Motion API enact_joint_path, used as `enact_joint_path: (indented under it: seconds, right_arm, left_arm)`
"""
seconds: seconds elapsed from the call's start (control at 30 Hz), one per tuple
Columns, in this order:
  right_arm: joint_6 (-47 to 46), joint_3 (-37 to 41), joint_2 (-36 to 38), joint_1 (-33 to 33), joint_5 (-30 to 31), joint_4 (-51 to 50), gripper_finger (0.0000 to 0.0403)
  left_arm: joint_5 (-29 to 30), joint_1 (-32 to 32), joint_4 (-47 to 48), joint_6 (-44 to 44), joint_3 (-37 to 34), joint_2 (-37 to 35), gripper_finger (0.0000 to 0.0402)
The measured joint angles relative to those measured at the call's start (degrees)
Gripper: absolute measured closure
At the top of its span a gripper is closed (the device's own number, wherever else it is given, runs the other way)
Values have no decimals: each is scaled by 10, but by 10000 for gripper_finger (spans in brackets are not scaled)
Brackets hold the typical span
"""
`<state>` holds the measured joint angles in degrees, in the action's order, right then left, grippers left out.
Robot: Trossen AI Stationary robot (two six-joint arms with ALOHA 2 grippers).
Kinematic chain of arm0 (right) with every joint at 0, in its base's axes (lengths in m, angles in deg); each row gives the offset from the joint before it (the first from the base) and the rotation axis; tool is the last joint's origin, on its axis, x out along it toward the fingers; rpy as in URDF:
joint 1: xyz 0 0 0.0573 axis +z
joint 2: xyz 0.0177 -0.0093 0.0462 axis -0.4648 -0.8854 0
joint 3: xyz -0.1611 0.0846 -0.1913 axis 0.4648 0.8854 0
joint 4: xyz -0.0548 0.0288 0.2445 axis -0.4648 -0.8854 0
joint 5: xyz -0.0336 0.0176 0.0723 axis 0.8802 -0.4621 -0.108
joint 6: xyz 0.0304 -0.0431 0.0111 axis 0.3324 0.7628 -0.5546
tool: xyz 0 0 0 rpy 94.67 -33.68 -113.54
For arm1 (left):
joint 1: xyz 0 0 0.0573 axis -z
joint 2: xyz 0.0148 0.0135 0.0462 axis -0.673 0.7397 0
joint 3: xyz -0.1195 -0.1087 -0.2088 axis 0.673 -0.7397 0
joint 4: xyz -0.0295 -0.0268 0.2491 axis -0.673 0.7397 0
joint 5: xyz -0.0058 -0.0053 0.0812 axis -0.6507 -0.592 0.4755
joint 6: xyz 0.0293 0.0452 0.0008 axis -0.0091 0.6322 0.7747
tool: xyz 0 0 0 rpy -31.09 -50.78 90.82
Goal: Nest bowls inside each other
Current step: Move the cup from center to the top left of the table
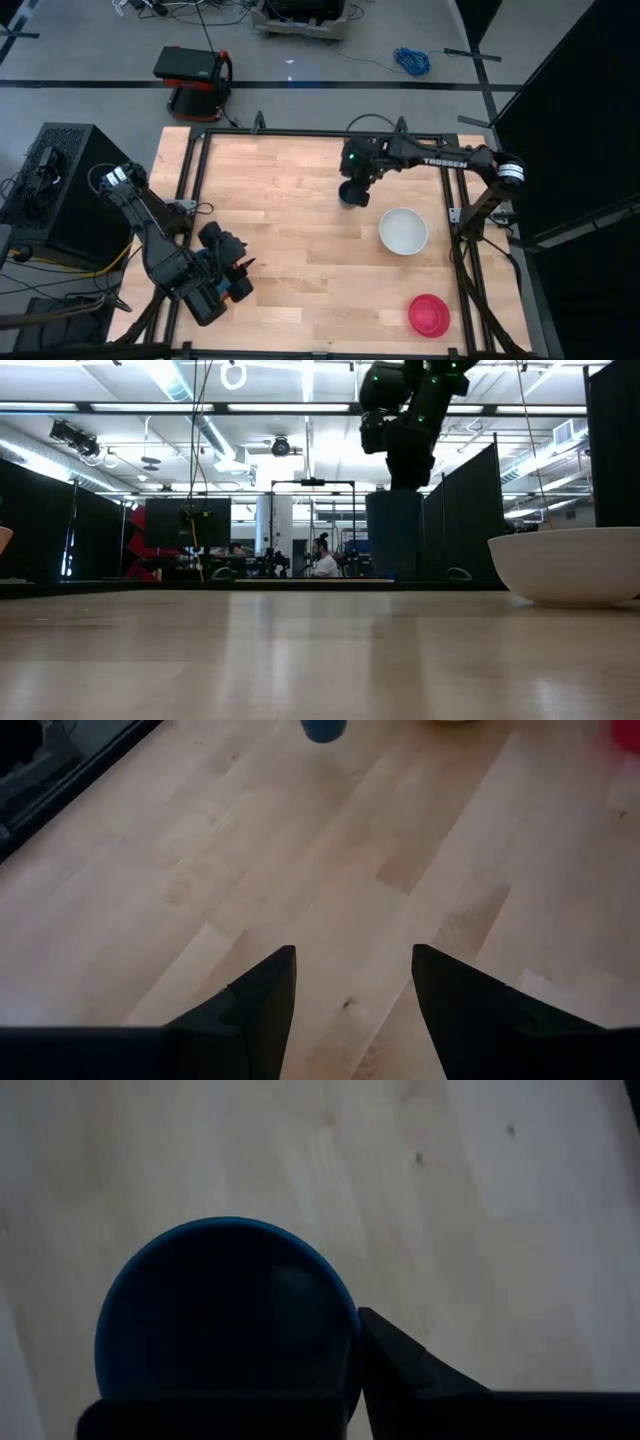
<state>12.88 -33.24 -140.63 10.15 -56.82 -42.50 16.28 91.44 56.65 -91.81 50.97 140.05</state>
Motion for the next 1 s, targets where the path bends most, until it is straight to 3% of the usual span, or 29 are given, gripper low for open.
enact_joint_path:
  seconds: [0.2, 0.7, 1.0]
  right_arm:
    - [6, 54, 75, -49, -73, 42, 403]
    - [-32, 194, 231, -123, -38, 19, 403]
    - [-26, 220, 228, -182, -35, 19, 403]
  left_arm:
    - [0, 0, 4, 3, 0, 12, 213]
    - [20, 0, 12, 19, 0, 26, 213]
    - [21, -1, 2, 16, 0, 26, 213]
